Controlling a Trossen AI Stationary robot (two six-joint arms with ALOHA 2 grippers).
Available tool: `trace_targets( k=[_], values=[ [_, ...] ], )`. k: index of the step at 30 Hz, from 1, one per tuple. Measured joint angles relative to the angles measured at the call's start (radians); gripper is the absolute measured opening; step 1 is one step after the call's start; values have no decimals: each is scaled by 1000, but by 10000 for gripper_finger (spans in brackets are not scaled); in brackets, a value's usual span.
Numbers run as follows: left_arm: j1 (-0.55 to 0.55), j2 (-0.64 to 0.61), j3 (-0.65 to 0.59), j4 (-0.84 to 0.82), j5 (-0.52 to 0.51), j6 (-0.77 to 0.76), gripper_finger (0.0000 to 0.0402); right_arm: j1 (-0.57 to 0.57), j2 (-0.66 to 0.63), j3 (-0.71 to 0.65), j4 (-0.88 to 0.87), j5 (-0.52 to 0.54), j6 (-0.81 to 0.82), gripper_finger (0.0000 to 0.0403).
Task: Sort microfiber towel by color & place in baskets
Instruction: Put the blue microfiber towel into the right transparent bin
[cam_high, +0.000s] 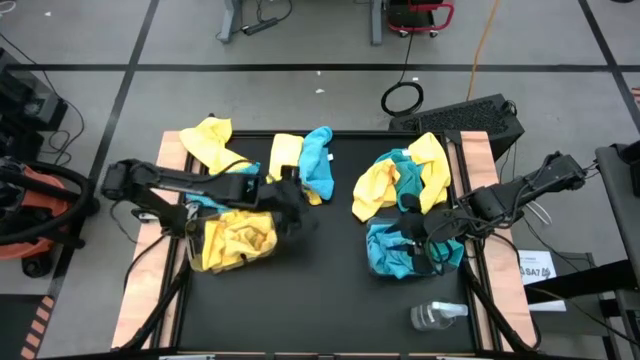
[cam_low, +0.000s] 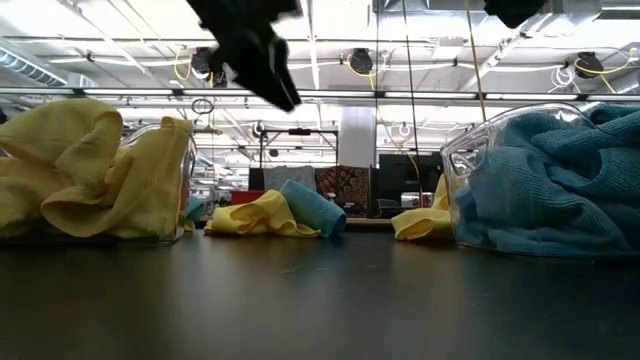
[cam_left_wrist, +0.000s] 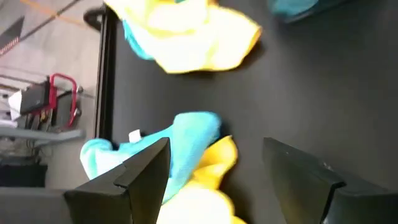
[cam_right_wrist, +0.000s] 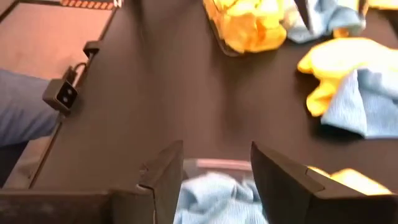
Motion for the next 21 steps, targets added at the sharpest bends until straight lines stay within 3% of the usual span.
trace_targets(
  k=[11,21],
  values=[
    [270,182,0,39,150,103,259,3,104,0,70,-1,-81,180],
    [428,295,0,119,244,135,259,4,212,0,118,-3,-140,180]
  ],
)
